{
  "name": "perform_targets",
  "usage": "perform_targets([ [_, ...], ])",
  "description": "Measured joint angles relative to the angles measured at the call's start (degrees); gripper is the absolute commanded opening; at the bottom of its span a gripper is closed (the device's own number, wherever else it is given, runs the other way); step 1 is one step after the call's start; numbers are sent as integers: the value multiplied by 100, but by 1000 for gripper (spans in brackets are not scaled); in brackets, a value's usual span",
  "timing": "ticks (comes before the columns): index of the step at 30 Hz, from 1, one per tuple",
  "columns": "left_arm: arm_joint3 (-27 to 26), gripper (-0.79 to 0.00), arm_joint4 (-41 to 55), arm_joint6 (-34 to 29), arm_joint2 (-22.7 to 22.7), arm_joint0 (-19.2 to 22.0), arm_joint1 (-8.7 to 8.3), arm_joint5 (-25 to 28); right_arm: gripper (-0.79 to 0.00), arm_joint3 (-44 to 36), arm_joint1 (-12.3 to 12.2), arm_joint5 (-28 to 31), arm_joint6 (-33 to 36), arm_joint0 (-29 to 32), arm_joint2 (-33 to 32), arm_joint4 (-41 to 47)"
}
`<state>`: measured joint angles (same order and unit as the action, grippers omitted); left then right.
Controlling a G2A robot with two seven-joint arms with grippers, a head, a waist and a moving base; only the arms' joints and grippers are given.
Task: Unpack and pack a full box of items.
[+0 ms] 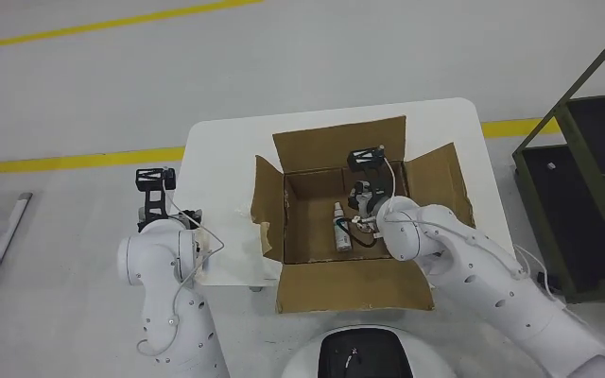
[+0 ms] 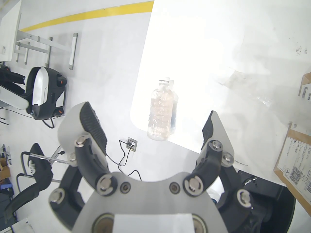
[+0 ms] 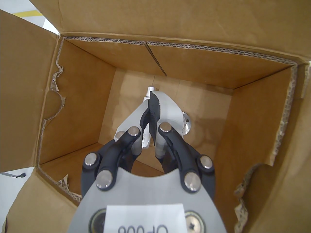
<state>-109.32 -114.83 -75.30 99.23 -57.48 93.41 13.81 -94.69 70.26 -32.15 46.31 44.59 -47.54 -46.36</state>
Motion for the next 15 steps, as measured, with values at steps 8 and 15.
perform_targets([
  [8, 0, 0, 0, 0, 0, 0, 0, 0, -785, 205, 235, 61, 283, -242, 737, -423],
  [15, 0, 0, 0, 0, 0, 0, 0, 0, -674, 904, 593, -539, 381, -606, 1119, -121],
])
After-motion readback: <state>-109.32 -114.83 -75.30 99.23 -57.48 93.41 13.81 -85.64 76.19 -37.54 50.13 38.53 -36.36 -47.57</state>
